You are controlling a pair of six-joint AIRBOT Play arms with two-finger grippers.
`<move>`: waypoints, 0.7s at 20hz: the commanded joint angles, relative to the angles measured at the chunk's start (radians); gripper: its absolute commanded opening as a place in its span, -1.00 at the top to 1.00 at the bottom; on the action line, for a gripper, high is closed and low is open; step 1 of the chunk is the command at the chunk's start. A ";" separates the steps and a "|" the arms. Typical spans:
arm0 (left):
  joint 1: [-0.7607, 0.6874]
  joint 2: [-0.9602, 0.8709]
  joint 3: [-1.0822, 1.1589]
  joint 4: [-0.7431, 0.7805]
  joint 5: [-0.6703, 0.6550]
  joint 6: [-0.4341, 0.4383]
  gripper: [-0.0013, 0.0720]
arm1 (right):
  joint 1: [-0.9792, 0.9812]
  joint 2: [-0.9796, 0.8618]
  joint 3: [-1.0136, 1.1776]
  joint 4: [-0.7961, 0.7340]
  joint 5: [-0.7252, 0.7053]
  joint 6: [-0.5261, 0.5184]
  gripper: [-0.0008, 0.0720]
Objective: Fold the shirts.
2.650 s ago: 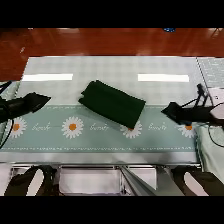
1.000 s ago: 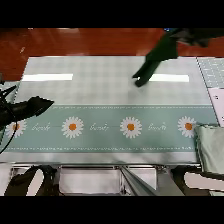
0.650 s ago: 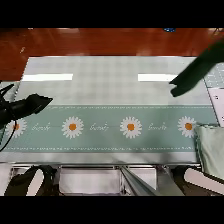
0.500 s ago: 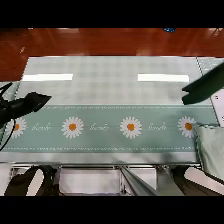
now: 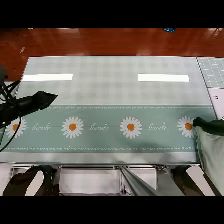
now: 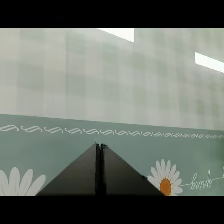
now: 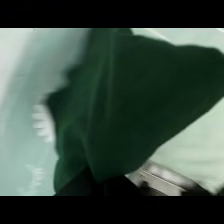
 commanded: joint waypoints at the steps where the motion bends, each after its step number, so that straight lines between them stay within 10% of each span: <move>1: -0.023 -0.056 0.000 0.000 0.008 0.009 0.92 | -0.109 0.107 -0.183 -0.217 0.005 0.006 0.54; 3: -0.024 -0.087 0.000 0.000 0.022 0.041 0.92 | -0.108 0.135 -0.255 -0.236 0.006 -0.006 -0.13; 6: -0.011 -0.156 0.013 0.000 0.108 0.100 0.92 | -0.108 0.142 -0.277 -0.207 -0.026 -0.006 -0.14; 9: -0.002 -0.249 0.141 -0.032 0.091 0.098 0.92 | -0.108 0.142 -0.273 0.201 -0.230 -0.029 0.91; 12: -0.034 -0.373 0.419 -0.021 -0.018 0.097 0.92 | 0.080 0.116 -0.266 0.734 -0.571 -0.119 0.91; 14: -0.114 -0.485 0.626 0.032 -0.097 0.018 0.92 | 0.455 0.074 -0.250 0.701 -0.706 -0.188 0.91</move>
